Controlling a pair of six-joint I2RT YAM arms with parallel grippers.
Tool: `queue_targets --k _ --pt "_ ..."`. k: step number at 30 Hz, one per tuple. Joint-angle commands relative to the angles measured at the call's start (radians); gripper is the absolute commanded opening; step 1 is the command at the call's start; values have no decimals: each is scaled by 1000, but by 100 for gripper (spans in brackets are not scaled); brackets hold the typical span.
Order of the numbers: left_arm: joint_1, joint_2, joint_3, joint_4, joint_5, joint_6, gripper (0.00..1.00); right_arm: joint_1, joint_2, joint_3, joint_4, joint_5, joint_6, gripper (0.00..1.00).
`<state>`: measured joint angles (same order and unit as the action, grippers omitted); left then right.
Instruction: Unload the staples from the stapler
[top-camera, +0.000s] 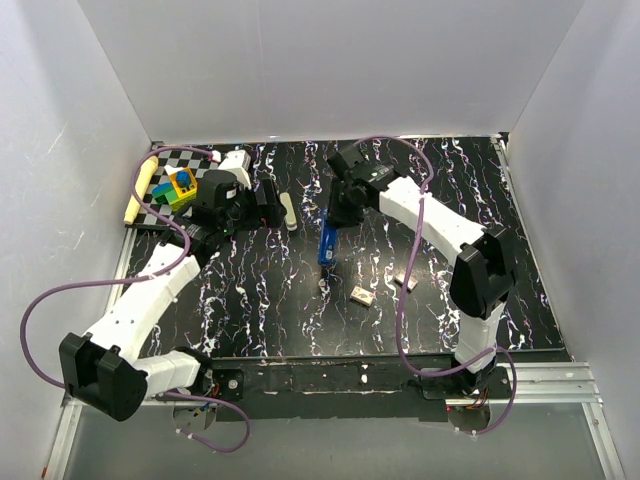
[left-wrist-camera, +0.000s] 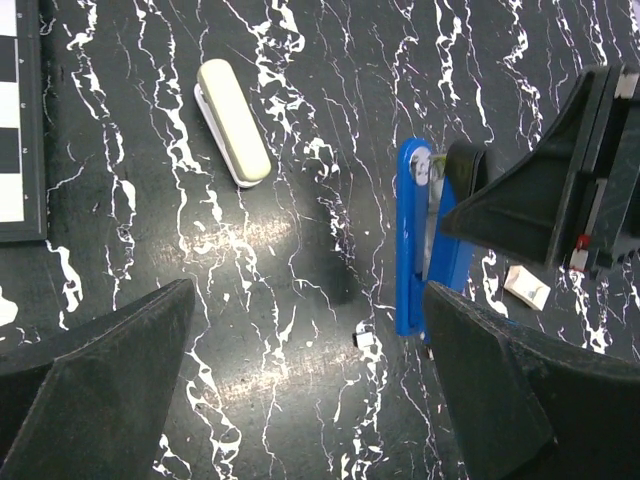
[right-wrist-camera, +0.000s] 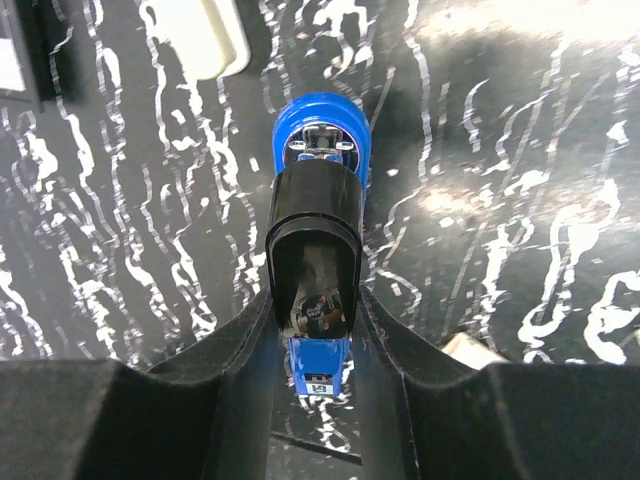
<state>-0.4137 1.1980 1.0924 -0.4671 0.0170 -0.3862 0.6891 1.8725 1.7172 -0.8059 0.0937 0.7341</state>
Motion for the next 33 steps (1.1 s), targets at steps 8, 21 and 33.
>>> queue_targets --k 8,21,33 --pt "3 -107 0 -31 -118 -20 98 136 56 76 37 17 220 1" --pt "7 -161 -8 -31 -132 -29 98 205 209 156 -18 51 321 1" --pt "10 -147 -8 -31 -118 -33 98 213 298 209 -33 29 330 12"
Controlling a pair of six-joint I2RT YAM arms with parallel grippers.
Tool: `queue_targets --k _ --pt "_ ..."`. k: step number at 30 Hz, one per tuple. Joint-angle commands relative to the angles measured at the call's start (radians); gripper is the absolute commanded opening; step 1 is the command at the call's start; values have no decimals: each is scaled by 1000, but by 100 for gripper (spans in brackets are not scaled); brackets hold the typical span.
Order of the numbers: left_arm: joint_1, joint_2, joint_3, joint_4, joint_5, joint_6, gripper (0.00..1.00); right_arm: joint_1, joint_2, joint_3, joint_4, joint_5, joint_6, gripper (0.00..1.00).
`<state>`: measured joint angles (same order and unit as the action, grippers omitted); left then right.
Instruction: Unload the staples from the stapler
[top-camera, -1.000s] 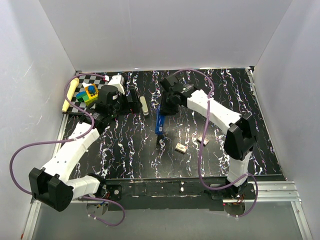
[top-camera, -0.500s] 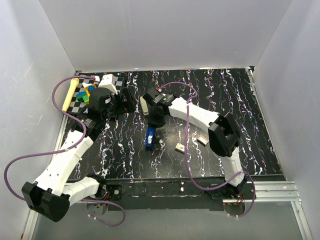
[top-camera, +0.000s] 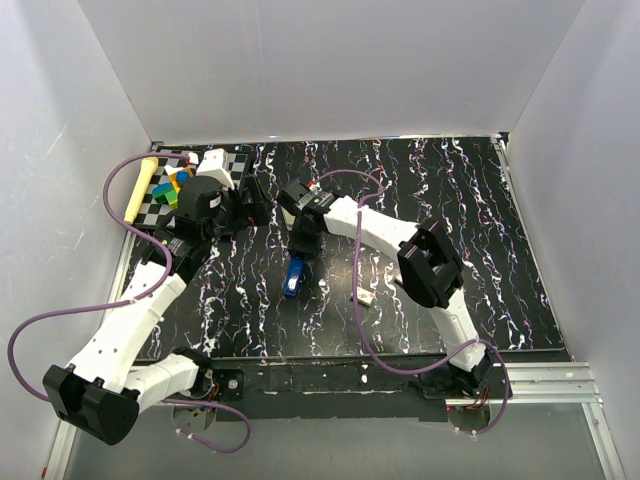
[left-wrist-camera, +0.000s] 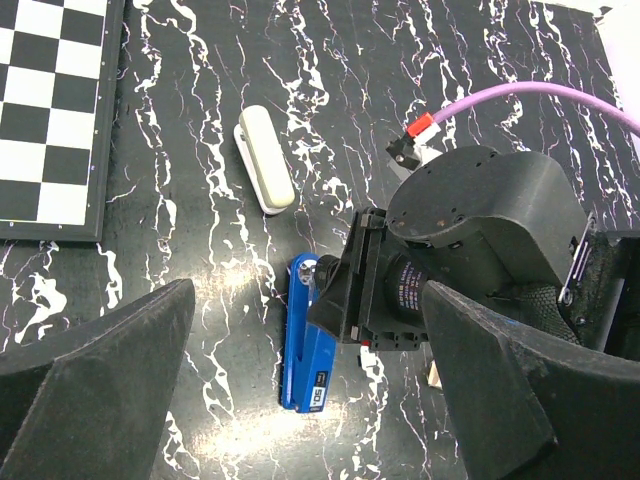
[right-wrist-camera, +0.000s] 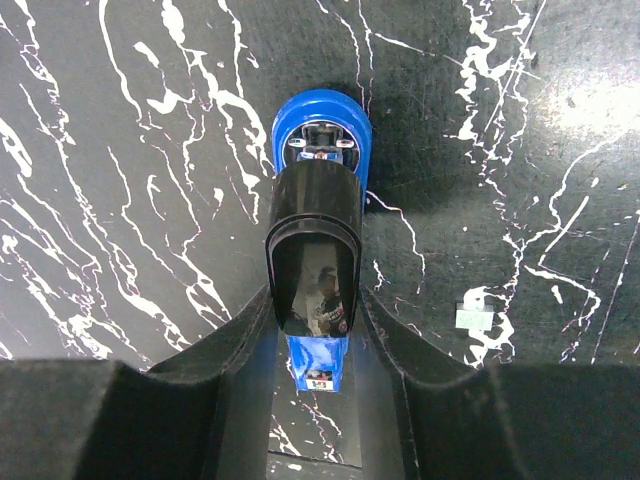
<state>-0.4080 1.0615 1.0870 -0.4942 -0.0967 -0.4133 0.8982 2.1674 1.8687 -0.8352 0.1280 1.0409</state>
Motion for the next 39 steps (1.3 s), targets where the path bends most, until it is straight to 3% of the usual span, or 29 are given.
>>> queue_targets --k 1,19,28,39 --pt "5 -12 -4 -3 -5 -5 98 4 6 58 -4 -8 22 14" --pt "6 35 -9 6 23 -1 98 -1 -73 53 -5 38 -42 51" --pt "5 46 -25 35 29 22 98 -28 -187 6 -15 53 -108 54" --pt "5 136 -12 65 164 45 98 -168 -550 -307 67 36 -382 56"
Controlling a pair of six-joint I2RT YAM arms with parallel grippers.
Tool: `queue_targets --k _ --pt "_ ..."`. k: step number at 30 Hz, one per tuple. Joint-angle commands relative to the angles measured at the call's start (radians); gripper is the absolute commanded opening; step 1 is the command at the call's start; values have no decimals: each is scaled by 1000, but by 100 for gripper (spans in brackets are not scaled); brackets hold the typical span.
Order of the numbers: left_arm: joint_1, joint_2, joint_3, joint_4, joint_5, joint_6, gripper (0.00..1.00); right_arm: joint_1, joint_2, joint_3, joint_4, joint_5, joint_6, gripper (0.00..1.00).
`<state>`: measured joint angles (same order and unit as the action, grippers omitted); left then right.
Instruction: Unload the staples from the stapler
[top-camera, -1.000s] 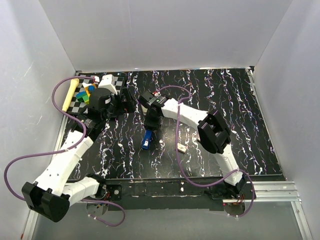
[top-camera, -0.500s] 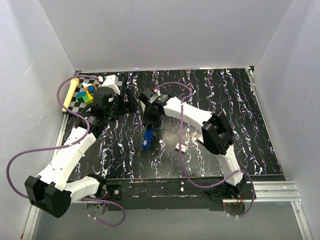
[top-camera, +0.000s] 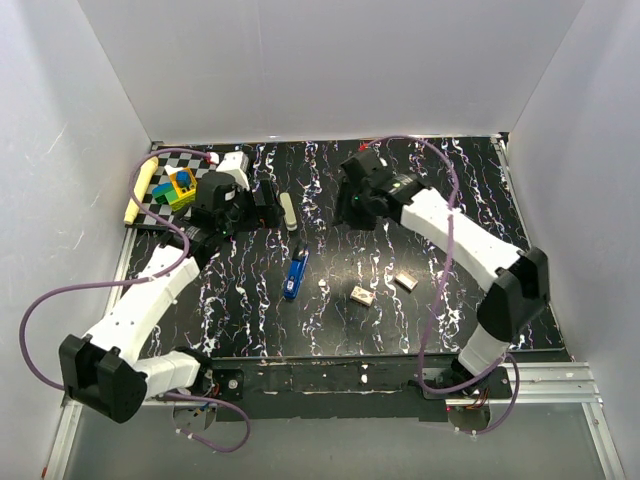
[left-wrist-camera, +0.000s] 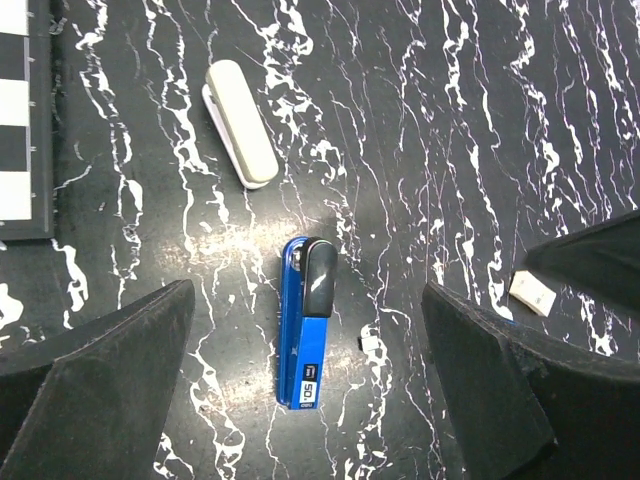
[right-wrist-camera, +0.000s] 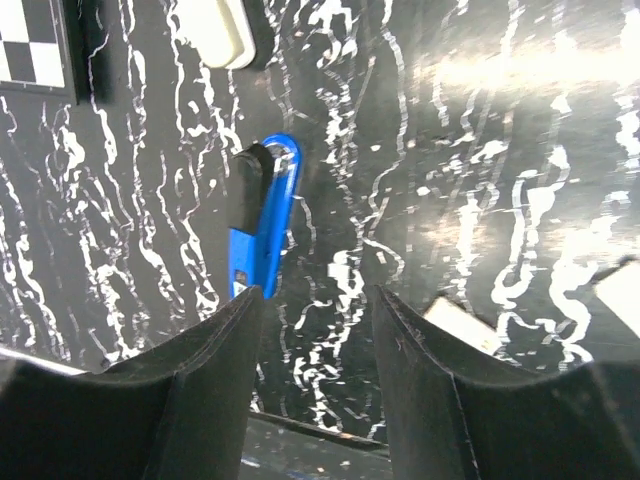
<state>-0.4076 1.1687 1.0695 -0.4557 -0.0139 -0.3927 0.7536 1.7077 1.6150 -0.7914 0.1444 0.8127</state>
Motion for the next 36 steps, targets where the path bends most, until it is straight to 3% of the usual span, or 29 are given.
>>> queue_targets --k 1,7,13,21,36 --pt "4 48 7 29 94 26 98 -28 -111 -69 12 33 -188 56" --pt "-29 160 52 28 129 66 98 -65 -227 -210 43 31 -294 57" --pt "-137 292 110 -4 -16 113 98 -77 -293 -320 67 -37 -320 58" --pt "-181 427 141 -27 -40 135 98 -76 -353 -435 109 -115 -311 58" --pt "-186 605 193 -43 -55 158 95 -77 -353 -471 135 -174 -307 58"
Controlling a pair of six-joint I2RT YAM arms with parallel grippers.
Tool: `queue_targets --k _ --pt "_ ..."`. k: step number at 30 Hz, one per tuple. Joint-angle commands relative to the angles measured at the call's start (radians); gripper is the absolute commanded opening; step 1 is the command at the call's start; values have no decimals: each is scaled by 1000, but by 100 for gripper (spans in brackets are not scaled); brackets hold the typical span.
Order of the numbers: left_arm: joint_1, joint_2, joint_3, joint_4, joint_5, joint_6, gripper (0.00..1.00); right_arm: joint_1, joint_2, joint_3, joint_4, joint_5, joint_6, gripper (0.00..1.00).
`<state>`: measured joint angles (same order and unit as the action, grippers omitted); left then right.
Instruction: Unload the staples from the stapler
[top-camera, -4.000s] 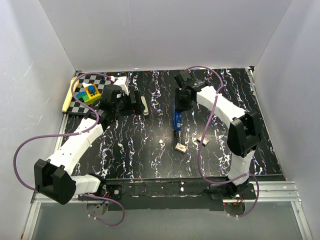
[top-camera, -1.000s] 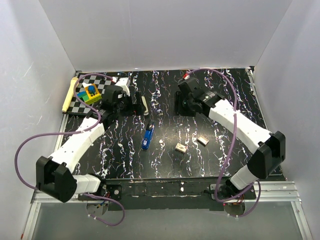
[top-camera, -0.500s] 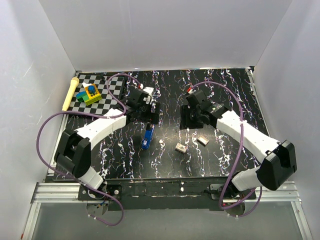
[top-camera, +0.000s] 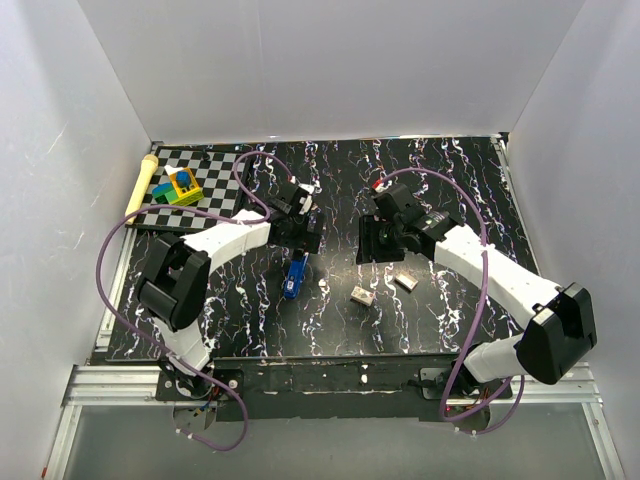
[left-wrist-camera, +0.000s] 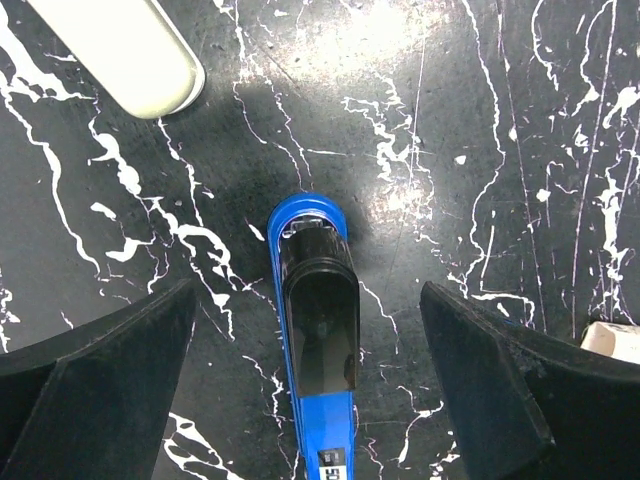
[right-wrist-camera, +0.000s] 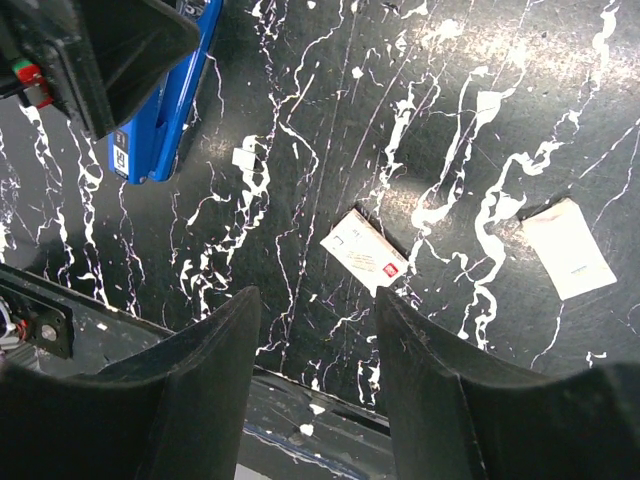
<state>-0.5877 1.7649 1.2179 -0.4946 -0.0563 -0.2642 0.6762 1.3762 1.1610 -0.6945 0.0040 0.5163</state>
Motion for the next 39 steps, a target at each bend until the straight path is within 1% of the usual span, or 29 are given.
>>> queue_targets --k 1,4,5,6,16,19,28,30,33,36,37,38,39 --pt "-6 17 48 -7 -7 34 94 2 -22 -20 41 -35 -12 58" --pt "-6 33 55 -10 1 42 88 2 -17 -24 44 -36 -12 58" --pt "-6 33 55 -10 4 45 82 2 -17 -26 46 -41 -12 58" --pt "-6 37 55 -10 6 48 79 2 -16 -26 46 -42 -12 58" --pt "-38 36 55 -33 -68 77 72 2 -6 -35 52 -56 -16 58" --pt "-50 39 57 -38 -89 86 69 0 -5 -38 58 -65 -13 58" --pt "-63 44 55 -39 -109 97 51 2 -12 -55 69 -71 -6 57" --pt "-64 45 57 -39 -114 97 42 2 -14 -57 69 -73 -4 57" --pt "-64 36 54 -39 -122 95 23 2 -20 -64 73 -72 -1 56" --pt "-67 16 51 -41 -122 95 13 2 -20 -63 70 -73 -2 56" --pt "-67 10 51 -44 -120 95 5 2 -22 -61 70 -76 -1 56" --pt "-69 -2 49 -48 -119 92 0 2 -22 -58 67 -76 -4 56" --pt "-70 -15 48 -50 -109 94 0 2 -23 -55 67 -75 -9 56"
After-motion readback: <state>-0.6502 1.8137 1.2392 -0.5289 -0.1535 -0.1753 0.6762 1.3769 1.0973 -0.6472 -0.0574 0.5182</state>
